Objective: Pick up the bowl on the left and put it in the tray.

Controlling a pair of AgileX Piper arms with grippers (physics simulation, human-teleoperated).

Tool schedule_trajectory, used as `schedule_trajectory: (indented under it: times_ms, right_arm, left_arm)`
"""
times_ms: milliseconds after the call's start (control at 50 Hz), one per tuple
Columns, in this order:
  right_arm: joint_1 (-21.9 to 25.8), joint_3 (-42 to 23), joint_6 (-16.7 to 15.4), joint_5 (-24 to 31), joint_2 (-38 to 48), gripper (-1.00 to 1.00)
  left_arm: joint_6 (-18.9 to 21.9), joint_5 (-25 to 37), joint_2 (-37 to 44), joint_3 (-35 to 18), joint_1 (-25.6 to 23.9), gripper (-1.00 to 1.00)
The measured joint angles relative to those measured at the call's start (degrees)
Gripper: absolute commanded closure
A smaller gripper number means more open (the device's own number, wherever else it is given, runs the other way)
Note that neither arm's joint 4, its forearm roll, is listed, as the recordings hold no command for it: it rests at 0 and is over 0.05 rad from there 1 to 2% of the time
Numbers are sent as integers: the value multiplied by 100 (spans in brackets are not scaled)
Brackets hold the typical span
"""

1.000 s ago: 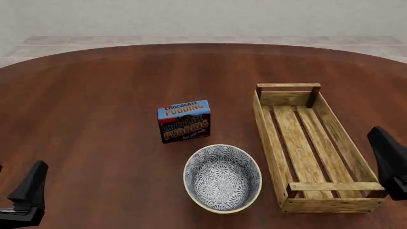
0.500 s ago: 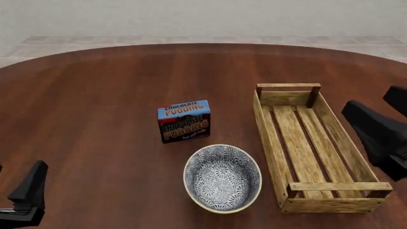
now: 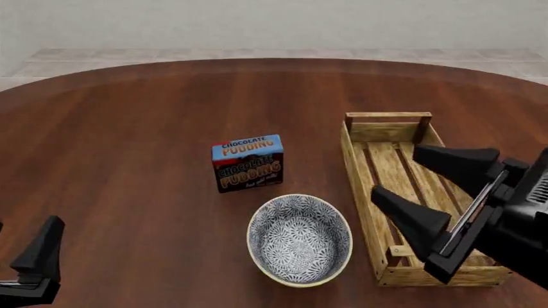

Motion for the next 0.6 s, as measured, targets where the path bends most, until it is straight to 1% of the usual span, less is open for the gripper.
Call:
schedule_trajectory:
  times_ms: [200, 600]
  right_arm:
    - [473, 188, -100, -372, 485, -100]
    - [1150, 381, 53, -1035, 1342, -100]
  left_arm:
    - [0, 0, 0, 0, 0, -100]
    - [0, 0, 0, 0, 0, -100]
